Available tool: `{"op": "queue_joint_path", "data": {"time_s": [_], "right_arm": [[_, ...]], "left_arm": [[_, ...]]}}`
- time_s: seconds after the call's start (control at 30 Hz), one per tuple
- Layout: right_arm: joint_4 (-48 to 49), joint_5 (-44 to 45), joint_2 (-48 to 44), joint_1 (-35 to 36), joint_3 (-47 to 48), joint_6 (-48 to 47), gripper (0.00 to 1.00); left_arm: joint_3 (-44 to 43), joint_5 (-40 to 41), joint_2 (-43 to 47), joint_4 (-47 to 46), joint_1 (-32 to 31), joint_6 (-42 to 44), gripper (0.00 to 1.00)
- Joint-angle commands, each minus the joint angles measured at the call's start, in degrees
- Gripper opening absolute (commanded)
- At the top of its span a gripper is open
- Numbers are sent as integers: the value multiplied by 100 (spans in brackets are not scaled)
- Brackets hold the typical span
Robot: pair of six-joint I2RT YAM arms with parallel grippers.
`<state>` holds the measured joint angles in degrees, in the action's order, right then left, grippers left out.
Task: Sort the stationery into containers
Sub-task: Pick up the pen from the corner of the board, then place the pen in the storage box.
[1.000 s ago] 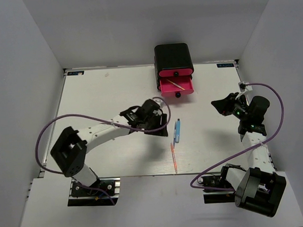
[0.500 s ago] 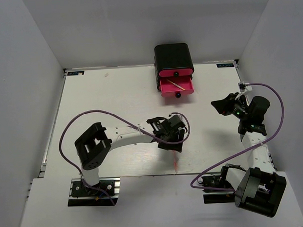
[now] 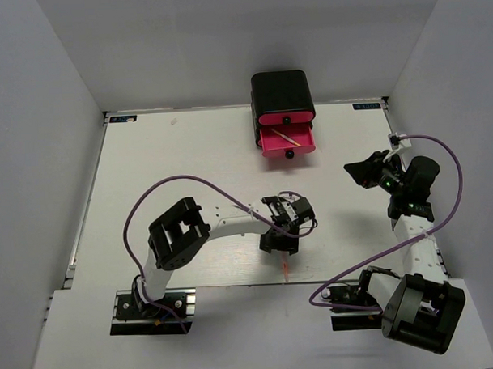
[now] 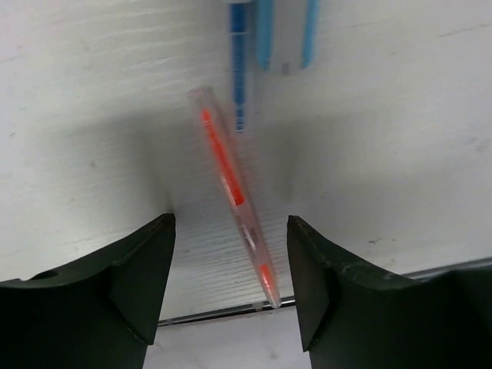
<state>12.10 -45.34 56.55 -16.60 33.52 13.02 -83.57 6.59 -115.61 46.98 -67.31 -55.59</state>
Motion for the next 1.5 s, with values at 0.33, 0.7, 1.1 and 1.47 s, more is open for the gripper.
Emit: {"op": "queue_joint_path", "data": {"time_s": [0.33, 0.7, 1.1, 1.47], "right_arm": [[117, -53, -110, -107, 85, -27, 27], [144, -115, -127, -151, 85, -44, 27], [407, -581, -250, -177, -109, -133, 30], [478, -546, -303, -177, -135, -203, 24]], "left_arm": [[-196, 440, -602, 725, -81, -611, 51], [385, 814, 125, 452, 130, -329, 0], [200, 1959, 1954, -1747, 1298, -609, 0], [114, 2707, 1218, -5523, 1914, -1050, 0]]}}
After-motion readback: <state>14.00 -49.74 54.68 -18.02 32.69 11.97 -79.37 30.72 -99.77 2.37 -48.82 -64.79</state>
